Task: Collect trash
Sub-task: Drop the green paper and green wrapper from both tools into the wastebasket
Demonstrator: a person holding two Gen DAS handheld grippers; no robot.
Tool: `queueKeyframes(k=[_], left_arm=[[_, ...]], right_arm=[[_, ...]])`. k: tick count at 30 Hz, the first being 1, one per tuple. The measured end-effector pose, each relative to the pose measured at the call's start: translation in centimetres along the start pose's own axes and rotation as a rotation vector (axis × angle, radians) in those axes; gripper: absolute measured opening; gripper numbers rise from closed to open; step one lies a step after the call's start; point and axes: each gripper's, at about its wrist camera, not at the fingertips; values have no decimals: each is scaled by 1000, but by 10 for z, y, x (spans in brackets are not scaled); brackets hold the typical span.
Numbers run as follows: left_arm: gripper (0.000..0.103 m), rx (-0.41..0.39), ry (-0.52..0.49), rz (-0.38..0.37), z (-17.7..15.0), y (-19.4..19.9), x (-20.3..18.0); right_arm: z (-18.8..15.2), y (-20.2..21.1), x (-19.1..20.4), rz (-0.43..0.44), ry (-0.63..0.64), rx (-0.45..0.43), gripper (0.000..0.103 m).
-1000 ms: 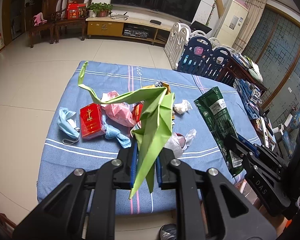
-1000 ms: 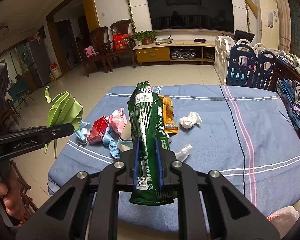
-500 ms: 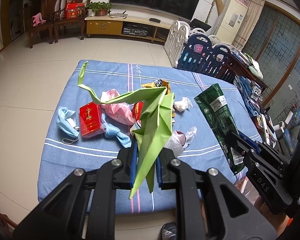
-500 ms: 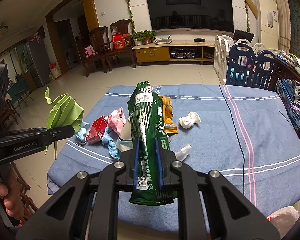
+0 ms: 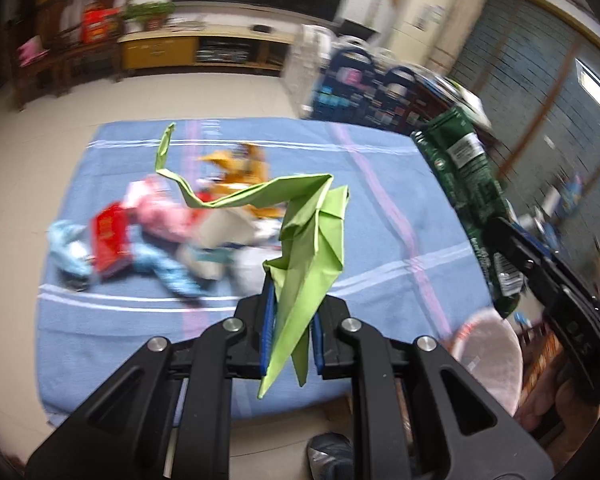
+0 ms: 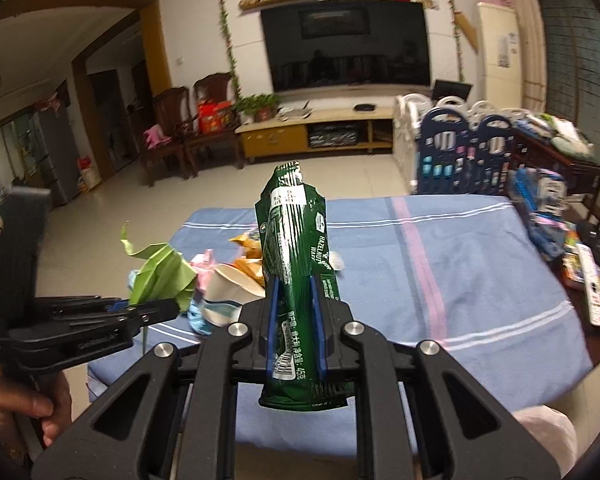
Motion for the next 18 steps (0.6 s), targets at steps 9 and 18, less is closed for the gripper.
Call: queueKeyframes(k=[9,18], left_arm=[[17,248,-361,-323,-56,-82,-185],[83,331,-483,-308,-102,-117,-241]], right_arm=[[-102,93,-127,-277,-50,138,16],[-126,128,-178,-407,-173,161,70]])
Point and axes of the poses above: each gripper's, at about its wrist camera, not at the fingertips, and y roughly against the way its jaws point, x to its left, z to its top, and after that the axes turned 7 degrees about -z, right-handed
